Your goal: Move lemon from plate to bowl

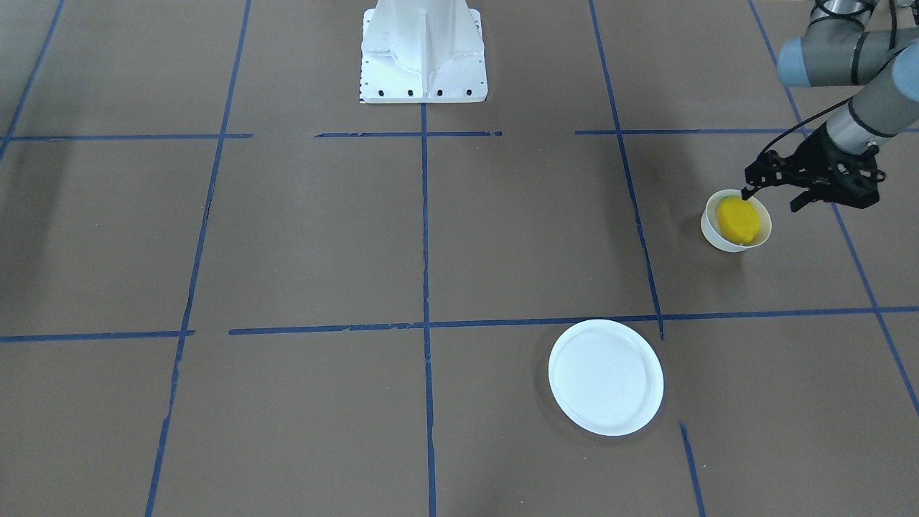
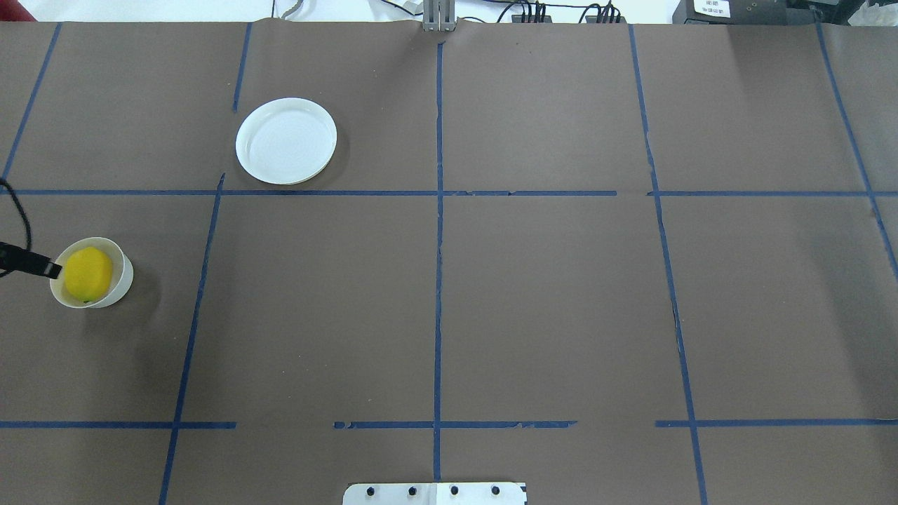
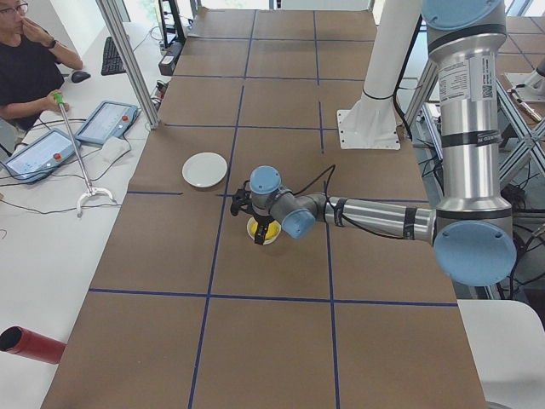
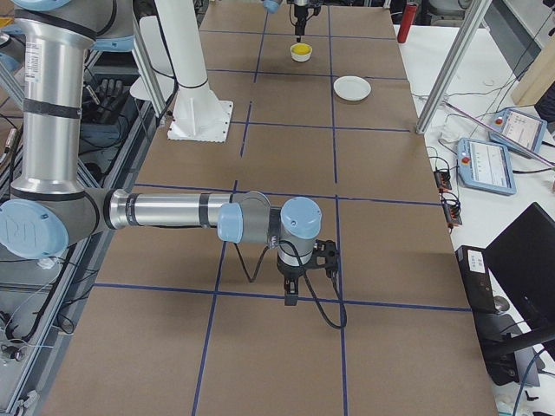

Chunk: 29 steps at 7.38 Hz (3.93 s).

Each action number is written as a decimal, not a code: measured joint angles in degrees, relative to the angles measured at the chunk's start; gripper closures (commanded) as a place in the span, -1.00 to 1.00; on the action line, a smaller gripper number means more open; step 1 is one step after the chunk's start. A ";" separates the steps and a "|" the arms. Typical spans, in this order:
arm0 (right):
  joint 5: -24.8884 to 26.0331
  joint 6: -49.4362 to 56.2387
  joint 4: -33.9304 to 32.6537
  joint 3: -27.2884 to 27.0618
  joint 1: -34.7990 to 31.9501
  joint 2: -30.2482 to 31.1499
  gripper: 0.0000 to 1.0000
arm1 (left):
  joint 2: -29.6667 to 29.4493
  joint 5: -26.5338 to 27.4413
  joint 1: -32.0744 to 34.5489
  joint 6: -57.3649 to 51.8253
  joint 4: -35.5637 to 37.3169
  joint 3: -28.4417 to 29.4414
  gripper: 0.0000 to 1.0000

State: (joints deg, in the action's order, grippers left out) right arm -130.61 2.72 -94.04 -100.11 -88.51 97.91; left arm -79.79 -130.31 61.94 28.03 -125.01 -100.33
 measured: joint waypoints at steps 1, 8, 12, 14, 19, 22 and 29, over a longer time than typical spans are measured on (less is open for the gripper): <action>0.00 0.00 0.00 0.00 0.00 0.00 -1.00 | 3.46 -0.22 6.13 -8.54 0.46 -0.79 -0.97; 0.00 0.00 0.00 0.00 0.00 0.00 -1.00 | 1.36 -0.44 31.62 -38.42 36.64 -3.13 -1.00; 0.00 0.00 0.00 0.00 0.00 0.00 -1.00 | 2.39 -0.39 31.68 -34.91 38.99 -3.86 -1.00; 0.00 0.00 0.00 0.00 0.00 0.00 -1.00 | 1.89 -0.67 31.60 -34.41 41.56 -4.38 -1.00; 0.00 0.00 0.00 0.00 0.00 0.00 -1.00 | -0.09 -0.74 31.27 -34.85 45.97 -5.67 -1.00; 0.00 0.00 0.00 0.00 0.00 0.00 -1.00 | -0.39 -1.02 31.10 -36.26 45.92 -5.74 -1.00; 0.00 0.00 0.00 0.00 0.00 0.00 -1.00 | -0.55 -5.86 30.96 -36.84 45.90 -4.71 -1.00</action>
State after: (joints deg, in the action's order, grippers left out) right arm -130.61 2.72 -94.04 -100.11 -88.51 97.91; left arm -80.33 -136.16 92.90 -8.81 -79.11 -105.04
